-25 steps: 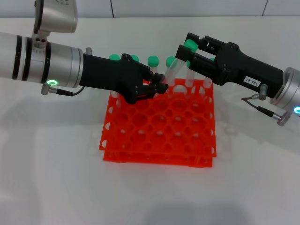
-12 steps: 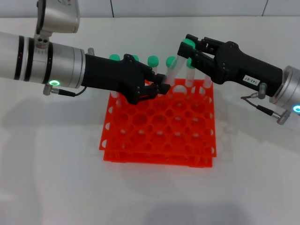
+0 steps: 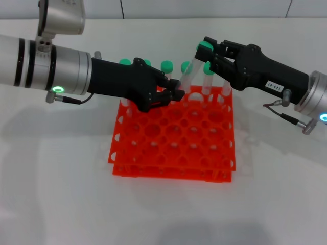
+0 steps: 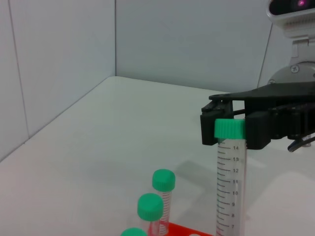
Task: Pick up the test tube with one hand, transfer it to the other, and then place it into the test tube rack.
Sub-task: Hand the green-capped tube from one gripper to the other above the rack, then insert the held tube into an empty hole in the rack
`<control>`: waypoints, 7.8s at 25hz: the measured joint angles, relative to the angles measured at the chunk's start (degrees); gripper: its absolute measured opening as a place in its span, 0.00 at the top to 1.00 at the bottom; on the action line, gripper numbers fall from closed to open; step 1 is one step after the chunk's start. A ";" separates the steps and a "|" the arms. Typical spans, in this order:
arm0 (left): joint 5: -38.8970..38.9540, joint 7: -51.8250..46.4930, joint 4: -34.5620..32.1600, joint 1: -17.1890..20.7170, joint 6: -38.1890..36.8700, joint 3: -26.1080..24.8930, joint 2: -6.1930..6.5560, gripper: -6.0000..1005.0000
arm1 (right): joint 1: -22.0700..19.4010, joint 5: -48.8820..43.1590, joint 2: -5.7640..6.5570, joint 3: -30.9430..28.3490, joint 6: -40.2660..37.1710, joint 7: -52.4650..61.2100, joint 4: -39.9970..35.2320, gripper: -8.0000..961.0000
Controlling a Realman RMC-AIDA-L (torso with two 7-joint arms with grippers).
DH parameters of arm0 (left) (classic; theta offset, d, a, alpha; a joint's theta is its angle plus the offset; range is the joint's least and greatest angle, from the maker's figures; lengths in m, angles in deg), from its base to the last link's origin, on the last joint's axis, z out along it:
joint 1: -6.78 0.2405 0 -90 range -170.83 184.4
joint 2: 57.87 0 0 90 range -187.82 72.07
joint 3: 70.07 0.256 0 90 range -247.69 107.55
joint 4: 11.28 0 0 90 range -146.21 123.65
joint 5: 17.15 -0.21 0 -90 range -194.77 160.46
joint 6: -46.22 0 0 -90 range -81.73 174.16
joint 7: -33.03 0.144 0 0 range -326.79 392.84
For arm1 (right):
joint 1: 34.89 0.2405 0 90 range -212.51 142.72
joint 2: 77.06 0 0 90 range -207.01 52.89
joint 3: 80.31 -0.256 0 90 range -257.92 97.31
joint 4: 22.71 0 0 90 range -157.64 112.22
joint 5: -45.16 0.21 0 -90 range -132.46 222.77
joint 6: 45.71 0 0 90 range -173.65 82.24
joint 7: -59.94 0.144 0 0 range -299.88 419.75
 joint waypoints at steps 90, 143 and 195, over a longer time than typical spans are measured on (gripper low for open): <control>17.44 13.29 -0.92 32.94 -6.00 -14.51 2.31 0.15 | 4.82 -5.27 0.34 15.45 13.82 14.48 -22.98 0.73; 8.43 5.73 -7.24 28.29 -5.91 -15.22 1.98 0.15 | 7.78 9.74 0.00 39.06 31.20 13.52 -23.03 0.72; 8.55 5.79 -6.92 28.06 -4.78 -15.31 2.00 0.15 | -2.45 7.88 2.56 40.54 24.84 13.88 -35.23 0.44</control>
